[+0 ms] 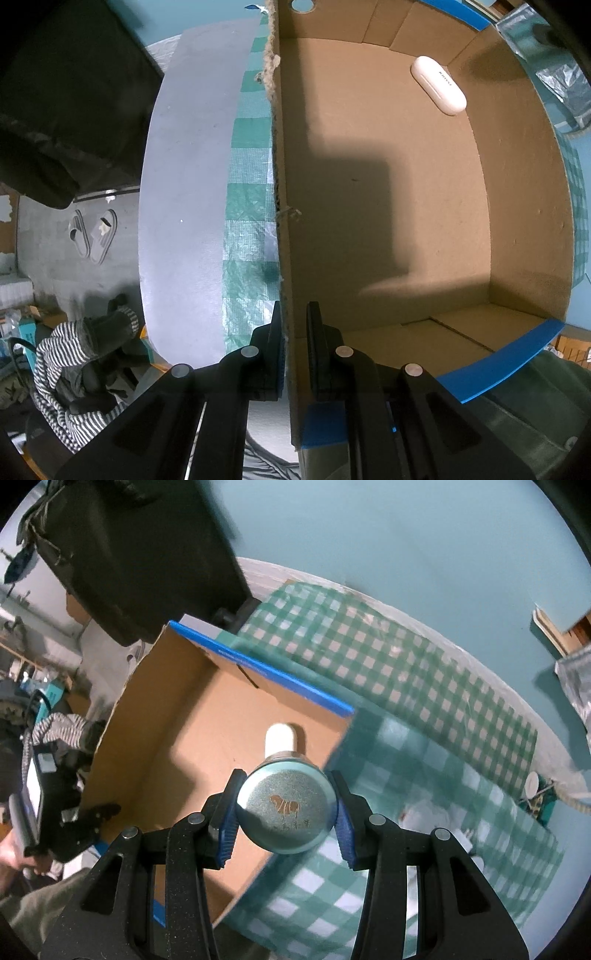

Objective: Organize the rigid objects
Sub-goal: 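Carry the green tin into the box beside the white case, release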

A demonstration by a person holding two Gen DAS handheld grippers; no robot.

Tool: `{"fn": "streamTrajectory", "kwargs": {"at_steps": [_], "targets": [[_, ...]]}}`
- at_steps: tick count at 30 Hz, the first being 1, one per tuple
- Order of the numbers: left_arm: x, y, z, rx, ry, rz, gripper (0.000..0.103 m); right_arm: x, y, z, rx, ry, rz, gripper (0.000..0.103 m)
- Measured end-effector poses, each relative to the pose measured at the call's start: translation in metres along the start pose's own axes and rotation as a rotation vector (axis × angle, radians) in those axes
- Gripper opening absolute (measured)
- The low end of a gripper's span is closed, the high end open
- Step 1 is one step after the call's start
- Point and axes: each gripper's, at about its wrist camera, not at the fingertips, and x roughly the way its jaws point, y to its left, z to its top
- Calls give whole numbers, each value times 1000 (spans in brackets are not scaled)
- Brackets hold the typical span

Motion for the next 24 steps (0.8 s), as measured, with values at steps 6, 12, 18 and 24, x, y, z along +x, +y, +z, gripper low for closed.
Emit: {"fn": "streamTrajectory", "kwargs": {"at_steps": [6,12,18,24], "targets": [[0,1,-1,-2,2,3,10,26,8,14,-28,32,-22,44],[0,2,-3,-10,5,0,10,49,12,19,-26,60,-50,44],[0,2,-4,-11,4,-1,10,64,12,23,-20,79,-75,44],[-3,1,-5,-5,-9,-7,10,66,10,24,-10,89,-89,46]]}}
